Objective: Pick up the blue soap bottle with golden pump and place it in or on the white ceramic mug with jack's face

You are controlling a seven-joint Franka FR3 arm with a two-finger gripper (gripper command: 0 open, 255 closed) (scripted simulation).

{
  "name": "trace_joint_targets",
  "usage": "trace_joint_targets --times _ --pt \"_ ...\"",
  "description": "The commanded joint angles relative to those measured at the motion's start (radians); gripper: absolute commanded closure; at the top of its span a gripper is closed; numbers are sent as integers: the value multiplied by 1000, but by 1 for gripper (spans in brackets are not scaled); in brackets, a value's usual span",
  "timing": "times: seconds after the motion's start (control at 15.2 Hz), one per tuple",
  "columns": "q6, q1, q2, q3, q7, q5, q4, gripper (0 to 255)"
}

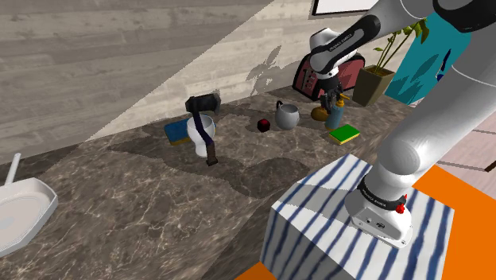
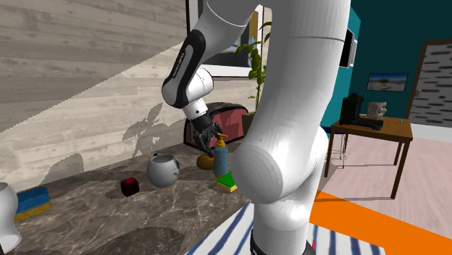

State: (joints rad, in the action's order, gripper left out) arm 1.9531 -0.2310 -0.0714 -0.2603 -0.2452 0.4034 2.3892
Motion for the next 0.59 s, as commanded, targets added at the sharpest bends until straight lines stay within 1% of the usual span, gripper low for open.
trace_joint_targets --times 0.0,0.07,0.53 --pt "0 0 0 0 0 0 0 0" --pt "0 0 0 0 0 0 0 255" --pt "0 0 0 0 0 0 0 255"
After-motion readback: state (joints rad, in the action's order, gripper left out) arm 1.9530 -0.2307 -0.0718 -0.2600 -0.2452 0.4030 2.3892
